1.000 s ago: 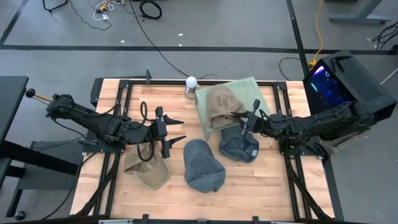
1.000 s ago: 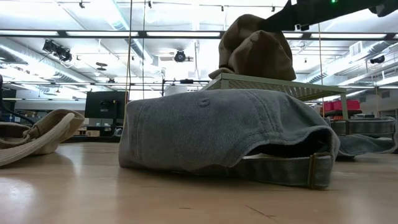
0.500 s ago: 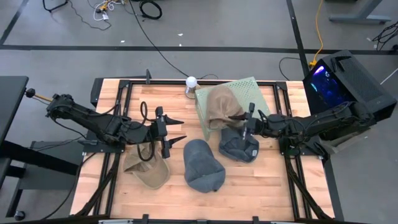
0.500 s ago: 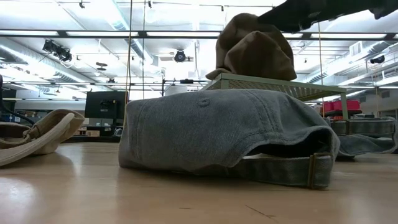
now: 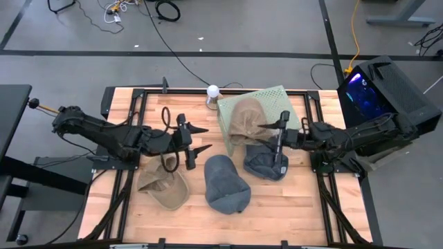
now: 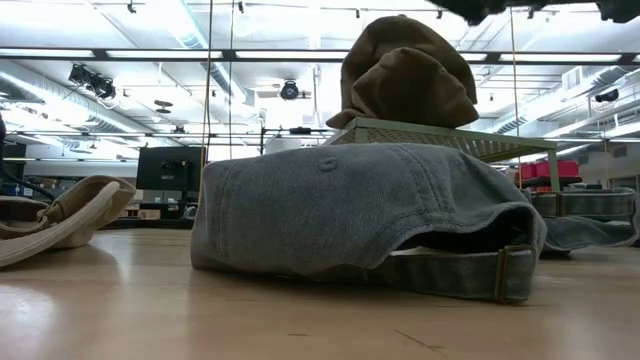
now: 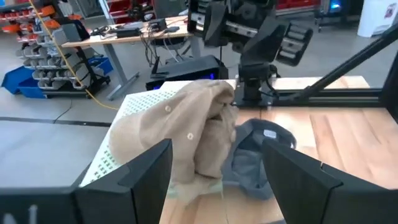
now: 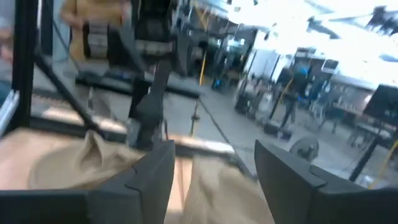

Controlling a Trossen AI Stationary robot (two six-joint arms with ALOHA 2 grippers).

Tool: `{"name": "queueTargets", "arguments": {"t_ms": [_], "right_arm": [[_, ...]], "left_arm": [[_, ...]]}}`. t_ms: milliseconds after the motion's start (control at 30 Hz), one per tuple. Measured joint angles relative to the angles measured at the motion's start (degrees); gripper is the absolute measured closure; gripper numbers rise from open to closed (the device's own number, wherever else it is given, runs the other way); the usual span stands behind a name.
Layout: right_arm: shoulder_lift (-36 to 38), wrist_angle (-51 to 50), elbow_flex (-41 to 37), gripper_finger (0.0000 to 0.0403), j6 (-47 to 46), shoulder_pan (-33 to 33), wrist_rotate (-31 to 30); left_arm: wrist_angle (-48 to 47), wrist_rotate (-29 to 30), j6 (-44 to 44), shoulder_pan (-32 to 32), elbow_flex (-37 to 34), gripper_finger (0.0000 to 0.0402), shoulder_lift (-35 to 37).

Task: Stack caps on shelf
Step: Stack the top brown cap on the brown cap on the shelf

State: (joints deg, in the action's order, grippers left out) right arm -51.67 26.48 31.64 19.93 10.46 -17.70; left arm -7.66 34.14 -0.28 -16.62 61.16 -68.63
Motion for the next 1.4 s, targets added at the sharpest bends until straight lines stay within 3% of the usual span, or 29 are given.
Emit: {"name": "queueTargets", "arguments": {"t_ms": [167, 267, 367, 500, 633, 900, 1067, 1400], "right_arm": [[-1.2, 0.9, 0.1, 0.0217, -0.8, 4.1, 6.6], [-4.4, 0.7, 0.0, 0.0261, -2.4, 7.9, 6.1], [-8.6, 2.4, 0.0, 0.0318, -1.3, 12.0, 0.8], [-14.3, 4.9, 0.1, 0.0391, -1.2, 15.5, -11.3], [-19.5, 7.0, 0.1, 0.0382, -4.8, 16.4, -21.9], [-25.3, 7.0, 0.1, 0.0399, -10.9, 14.4, -23.0], [-26.8, 6.8, 0.1, 0.0395, -16.5, 11.4, -31.9], [-26.8, 12.9, 0.1, 0.0398, -14.7, 6.2, -34.4]], "left_arm": [[4.9, -4.2, 3.2, 3.3, 0.0, 0.0149, -1.5], [9.1, -4.6, 5.8, 5.2, -0.1, 0.0149, -3.2], [13.4, -4.8, 8.6, 6.9, -0.1, 0.0149, -4.9], [21.0, -7.7, 10.9, 9.4, 0.0, 0.0149, -7.8], [26.3, -10.0, 11.5, 12.1, 0.0, 0.0149, -11.1], [27.8, -11.8, 11.1, 16.9, -0.1, 0.0150, -16.2], [27.1, -12.1, 8.1, 18.4, 0.0, 0.0150, -18.3], [19.8, -11.0, 3.5, 18.6, 0.0, 0.0150, -20.7]]}}
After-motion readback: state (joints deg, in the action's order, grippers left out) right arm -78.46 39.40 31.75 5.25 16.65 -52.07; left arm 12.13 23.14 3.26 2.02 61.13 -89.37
